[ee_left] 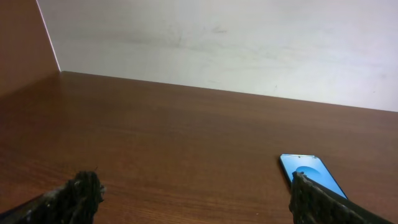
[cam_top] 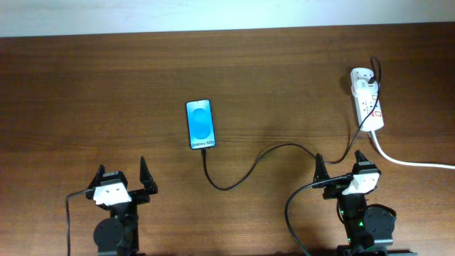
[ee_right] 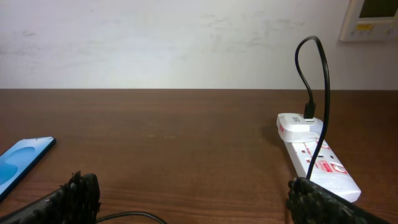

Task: Plug charger to phone and switch on socket

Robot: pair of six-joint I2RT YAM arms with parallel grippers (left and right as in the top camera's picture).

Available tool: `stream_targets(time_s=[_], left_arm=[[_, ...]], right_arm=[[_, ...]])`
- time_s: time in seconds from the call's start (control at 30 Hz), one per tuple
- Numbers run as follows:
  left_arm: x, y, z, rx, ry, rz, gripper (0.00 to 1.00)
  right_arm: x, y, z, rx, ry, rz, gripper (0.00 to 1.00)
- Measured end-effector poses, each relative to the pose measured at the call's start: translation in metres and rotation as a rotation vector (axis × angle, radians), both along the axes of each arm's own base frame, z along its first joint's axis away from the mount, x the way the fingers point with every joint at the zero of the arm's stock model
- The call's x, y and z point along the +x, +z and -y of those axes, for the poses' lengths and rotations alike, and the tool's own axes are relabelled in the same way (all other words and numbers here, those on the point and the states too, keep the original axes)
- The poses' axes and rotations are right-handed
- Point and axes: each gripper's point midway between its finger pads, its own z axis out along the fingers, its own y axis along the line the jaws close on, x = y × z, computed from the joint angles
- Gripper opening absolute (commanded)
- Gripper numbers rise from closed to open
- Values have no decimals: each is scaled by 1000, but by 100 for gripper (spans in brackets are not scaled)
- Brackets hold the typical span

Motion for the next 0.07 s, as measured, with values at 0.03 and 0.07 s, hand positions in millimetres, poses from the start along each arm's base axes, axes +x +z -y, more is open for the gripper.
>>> stream_targets(time_s=[0.03, 0.07], left_arm=[[0, 0, 0, 0, 0, 0, 99], [0, 0, 0, 0, 0, 0, 99]], right_arm=[[0, 0, 0, 0, 0, 0, 99], [0, 0, 0, 1, 0, 0, 99]])
